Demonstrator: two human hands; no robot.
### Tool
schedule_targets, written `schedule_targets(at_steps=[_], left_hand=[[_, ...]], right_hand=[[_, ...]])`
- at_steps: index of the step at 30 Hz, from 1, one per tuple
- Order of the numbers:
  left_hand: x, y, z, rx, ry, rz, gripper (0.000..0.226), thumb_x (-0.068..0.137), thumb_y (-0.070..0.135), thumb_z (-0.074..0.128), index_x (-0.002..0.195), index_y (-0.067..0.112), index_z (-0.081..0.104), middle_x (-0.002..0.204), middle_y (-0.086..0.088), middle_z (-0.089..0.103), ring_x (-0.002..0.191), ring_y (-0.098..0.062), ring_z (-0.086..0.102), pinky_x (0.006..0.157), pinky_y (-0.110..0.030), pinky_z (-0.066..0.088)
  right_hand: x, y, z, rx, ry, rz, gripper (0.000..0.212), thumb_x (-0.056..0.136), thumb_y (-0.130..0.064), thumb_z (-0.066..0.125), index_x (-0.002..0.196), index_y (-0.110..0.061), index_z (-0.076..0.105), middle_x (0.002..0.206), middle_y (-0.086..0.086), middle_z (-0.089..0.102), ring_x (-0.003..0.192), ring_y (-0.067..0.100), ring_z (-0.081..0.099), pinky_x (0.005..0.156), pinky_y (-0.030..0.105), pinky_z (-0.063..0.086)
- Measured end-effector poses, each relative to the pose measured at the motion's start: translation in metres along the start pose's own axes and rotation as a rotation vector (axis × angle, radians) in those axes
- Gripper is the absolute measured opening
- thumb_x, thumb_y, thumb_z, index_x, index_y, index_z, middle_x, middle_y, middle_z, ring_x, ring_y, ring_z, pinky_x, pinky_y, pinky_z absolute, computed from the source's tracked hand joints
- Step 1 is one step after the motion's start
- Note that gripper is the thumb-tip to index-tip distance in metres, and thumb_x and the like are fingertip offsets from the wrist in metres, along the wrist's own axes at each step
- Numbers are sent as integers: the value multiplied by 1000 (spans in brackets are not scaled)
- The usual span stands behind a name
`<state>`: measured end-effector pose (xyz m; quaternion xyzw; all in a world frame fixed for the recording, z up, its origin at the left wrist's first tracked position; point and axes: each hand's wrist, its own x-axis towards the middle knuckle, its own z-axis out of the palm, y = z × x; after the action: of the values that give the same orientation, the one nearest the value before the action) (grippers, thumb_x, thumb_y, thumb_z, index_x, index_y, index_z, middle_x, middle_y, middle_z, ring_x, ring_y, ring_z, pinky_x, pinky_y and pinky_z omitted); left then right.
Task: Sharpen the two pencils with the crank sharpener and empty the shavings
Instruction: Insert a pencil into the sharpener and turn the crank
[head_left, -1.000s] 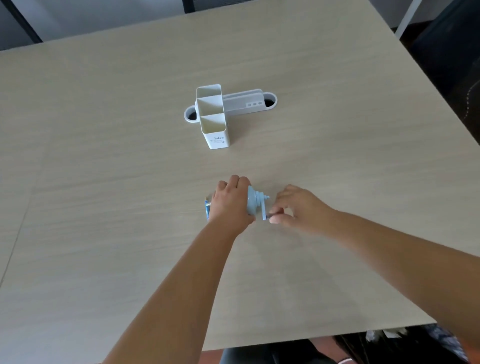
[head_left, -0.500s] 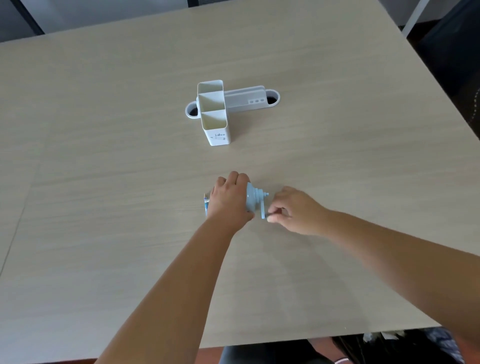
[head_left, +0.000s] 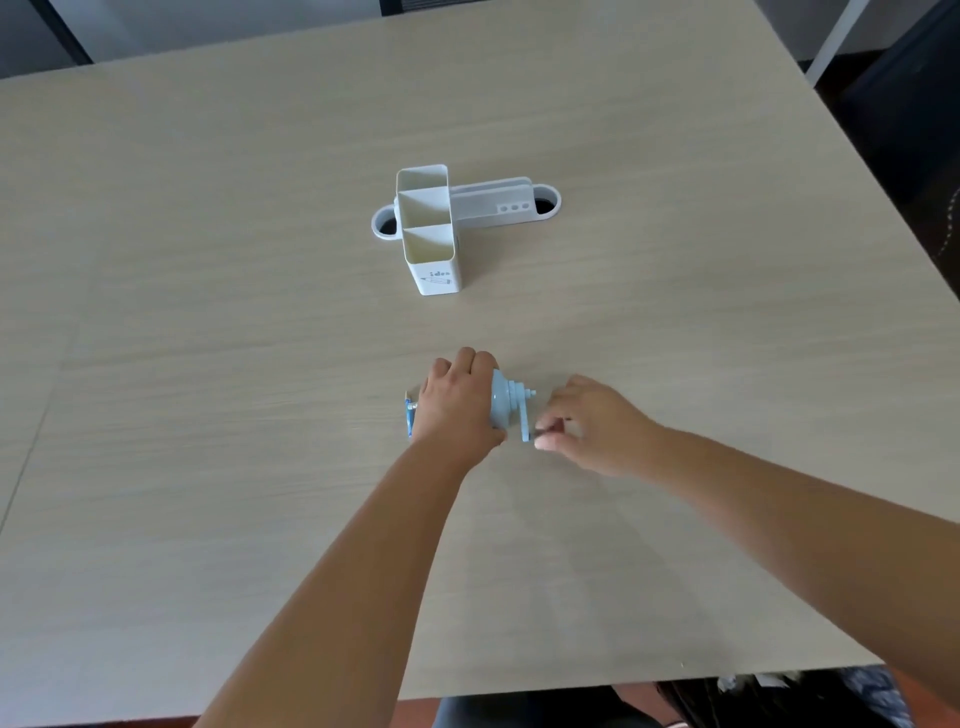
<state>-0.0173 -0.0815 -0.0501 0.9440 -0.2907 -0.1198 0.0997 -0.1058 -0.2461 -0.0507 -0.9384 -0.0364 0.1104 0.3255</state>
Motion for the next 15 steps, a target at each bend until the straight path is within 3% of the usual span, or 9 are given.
schedule_targets(at_steps=[2,5,9,15], left_hand=[[0,0,0,19,3,24,67,62,31,82,117,17,47,114,0,49,99,-26,46,78,-31,37],[-1,-2,0,28,0,30,67,62,31,82,117,15,47,114,-1,49,99,-26,46,82,-33,41],[-1,-3,0,-4,19,22,66,60,29,82,115,16,48,113,-1,49,98,-26,46,81,-34,42],[-2,-1,0,-4,10,17,68,61,28,82,118,17,47,115,0,49,103,-26,46,80,-31,39]], right_hand=[[6,-3,-18,73,153,-47,14,80,-30,67,80,-17,71,75,-4,67,75,10,47,73,9,31],[44,3,-32,0,297,23,12,82,-29,68,86,-18,71,83,-2,67,82,16,46,72,23,36],[61,19,-9,-210,134,130,16,82,-29,61,91,-23,72,92,-1,69,95,24,50,79,34,39],[20,18,19,-193,52,110,18,82,-39,64,92,-26,71,90,-6,68,93,20,49,79,28,32]])
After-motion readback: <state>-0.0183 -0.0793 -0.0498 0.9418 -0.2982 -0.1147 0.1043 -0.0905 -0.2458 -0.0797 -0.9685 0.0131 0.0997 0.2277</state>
